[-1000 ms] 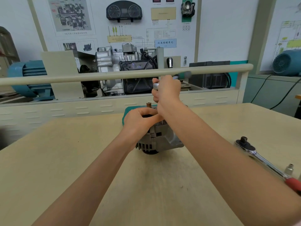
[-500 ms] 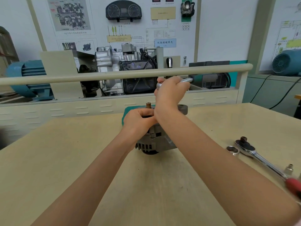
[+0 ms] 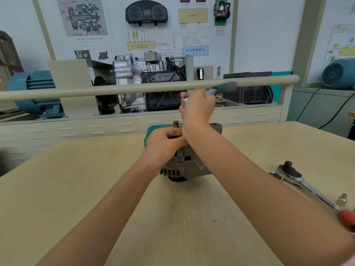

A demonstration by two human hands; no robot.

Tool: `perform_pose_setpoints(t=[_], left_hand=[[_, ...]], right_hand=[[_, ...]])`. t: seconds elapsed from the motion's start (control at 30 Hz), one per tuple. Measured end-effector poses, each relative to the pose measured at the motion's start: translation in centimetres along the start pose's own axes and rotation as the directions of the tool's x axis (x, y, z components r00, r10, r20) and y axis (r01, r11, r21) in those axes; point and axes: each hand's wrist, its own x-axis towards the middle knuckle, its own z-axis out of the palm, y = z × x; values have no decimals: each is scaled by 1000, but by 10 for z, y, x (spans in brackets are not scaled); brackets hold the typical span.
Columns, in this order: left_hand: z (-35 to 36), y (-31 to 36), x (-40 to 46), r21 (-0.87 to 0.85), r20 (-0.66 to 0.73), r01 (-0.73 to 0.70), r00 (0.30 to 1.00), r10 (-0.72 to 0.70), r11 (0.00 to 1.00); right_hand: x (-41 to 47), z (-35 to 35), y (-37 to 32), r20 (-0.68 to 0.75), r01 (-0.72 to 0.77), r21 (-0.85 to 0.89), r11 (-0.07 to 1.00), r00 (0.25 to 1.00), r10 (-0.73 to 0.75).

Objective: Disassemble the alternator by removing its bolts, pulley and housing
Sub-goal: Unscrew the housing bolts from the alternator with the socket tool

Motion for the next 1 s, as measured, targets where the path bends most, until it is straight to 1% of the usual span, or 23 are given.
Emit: perform_pose_setpoints(t=[0.03, 0.07, 0.1, 0.17, 0.23, 0.27, 0.37, 0.47, 0.53, 0.6, 0.63, 0.67, 0.7, 0.77, 0.8, 0.83, 0.9, 0.93, 1.0], left_hand=[[1, 0, 1, 12, -7, -7, 1000, 7, 1000], [2, 0, 1, 25, -8, -9, 1000, 9, 1000], [3, 0, 1, 35, -8, -13, 1000, 13, 999], [3, 0, 0, 40, 1, -21, 1000, 21, 999], [1, 0, 0, 49, 33, -26, 999, 25, 998], [0, 0, 0, 53, 55, -28, 998, 25, 998], [-2, -1, 0, 46, 86, -38, 996, 33, 998], [-2, -1, -1, 19, 79, -45, 996, 44, 999], [-1, 0, 0, 6, 63, -41, 997, 40, 999], [0, 0, 0, 1, 40, -30, 999, 30, 1000], [1, 0, 0, -1, 29, -28, 999, 28, 1000], [2, 0, 0, -4, 21, -28, 999, 28, 1000], [3, -1, 1, -1, 12, -31, 999, 31, 1000], [4, -1, 1, 10, -7, -37, 999, 37, 999], [4, -1, 1, 14, -14, -37, 999, 37, 999], [4, -1, 1, 16, -22, -35, 999, 35, 999], [5, -1, 1, 18, -30, -30, 999, 30, 999], [5, -1, 1, 23, -31, -27, 999, 28, 999], [5, 0, 0, 23, -21, -31, 999, 32, 999]], right_hand=[[0, -1, 1, -73, 48, 61, 997, 996, -44], [3, -2, 0, -99, 46, 97, 994, 994, -36], [3, -3, -3, -90, -2, 104, 995, 996, 11], [3, -4, -11, -24, -154, 21, 988, 988, 155], [5, -4, -17, 47, -267, -97, 959, 961, 273], [7, -5, -20, 85, -313, -123, 942, 942, 325], [16, -11, -27, 223, -446, -119, 887, 859, 461], [22, -17, -30, 350, -503, -176, 846, 772, 531], [24, -18, -31, 427, -499, -250, 830, 712, 557], [23, -16, -31, 464, -472, -315, 823, 680, 568], [21, -15, -31, 459, -460, -324, 827, 687, 563], [20, -13, -30, 435, -451, -311, 837, 715, 547], [18, -11, -28, 392, -436, -279, 856, 762, 516], [13, -7, -21, 246, -359, -177, 916, 885, 395], [11, -5, -17, 155, -292, -125, 948, 938, 309], [9, -4, -12, 65, -212, -86, 973, 974, 218], [8, -1, -5, -60, -87, -54, 995, 995, 84], [7, 0, -4, -83, -64, -49, 997, 995, 60], [6, 1, -6, -55, -95, -51, 994, 994, 92]])
